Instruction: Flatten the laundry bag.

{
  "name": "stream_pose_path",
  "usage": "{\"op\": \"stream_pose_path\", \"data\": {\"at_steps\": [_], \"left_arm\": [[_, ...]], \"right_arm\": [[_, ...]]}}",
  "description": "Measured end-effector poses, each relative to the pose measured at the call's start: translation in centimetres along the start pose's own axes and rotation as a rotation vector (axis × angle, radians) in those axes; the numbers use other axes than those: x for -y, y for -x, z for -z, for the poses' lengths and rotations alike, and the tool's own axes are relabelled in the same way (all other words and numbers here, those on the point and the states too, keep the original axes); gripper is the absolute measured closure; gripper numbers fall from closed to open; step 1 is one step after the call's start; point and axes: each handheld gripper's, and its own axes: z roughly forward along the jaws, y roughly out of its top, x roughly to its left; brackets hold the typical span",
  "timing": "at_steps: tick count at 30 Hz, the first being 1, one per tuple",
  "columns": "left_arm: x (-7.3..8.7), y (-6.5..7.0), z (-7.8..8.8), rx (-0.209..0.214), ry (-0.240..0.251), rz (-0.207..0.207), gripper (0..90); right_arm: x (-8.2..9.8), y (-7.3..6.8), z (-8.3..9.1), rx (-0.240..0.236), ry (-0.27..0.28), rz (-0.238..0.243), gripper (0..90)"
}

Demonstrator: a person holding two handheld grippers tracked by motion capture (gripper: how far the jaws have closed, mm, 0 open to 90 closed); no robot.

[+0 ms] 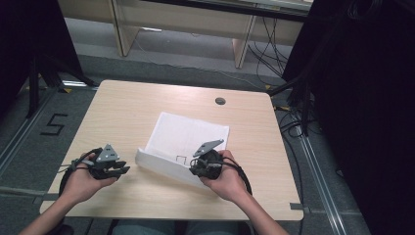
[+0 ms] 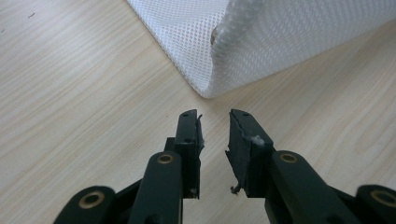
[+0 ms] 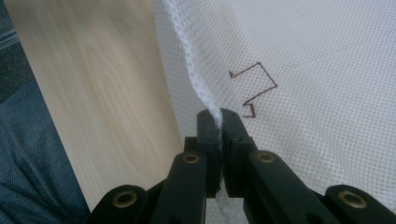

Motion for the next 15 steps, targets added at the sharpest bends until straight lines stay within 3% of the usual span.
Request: {"op": "stream_pose_path", "data": {"at_steps": [7, 9, 10, 12, 13, 15], "left_arm": [[0.0, -0.1, -0.1, -0.01, -0.002, -0.013, 72.6], [0.0, -0.1, -0.1, -0.005, -0.002, 0.003, 72.5], [0.0, -0.2, -0.1, -0.009, -0.001, -0.012, 72.5], [0.1, -0.2, -0.1, -0.004, 0.0, 0.009, 72.6], [0.0, -0.3, 0.0, -0.011, -0.002, -0.01, 72.5], [0.0, -0.2, -0.1, -0.011, -0.002, -0.008, 72.5]], "right_arm": [[0.7, -0.3, -0.4, -0.019, -0.008, -0.008, 88.4], [0.9, -0.3, -0.5, -0.024, -0.015, 0.018, 88.3], [1.0, -0.4, -0.5, -0.022, -0.023, 0.019, 88.3], [1.2, -0.6, -0.6, -0.034, -0.045, 0.017, 88.3], [1.4, -0.7, -0.6, -0.034, -0.058, 0.003, 88.2], [1.8, -0.7, -0.8, -0.037, -0.062, 0.011, 88.1]]}}
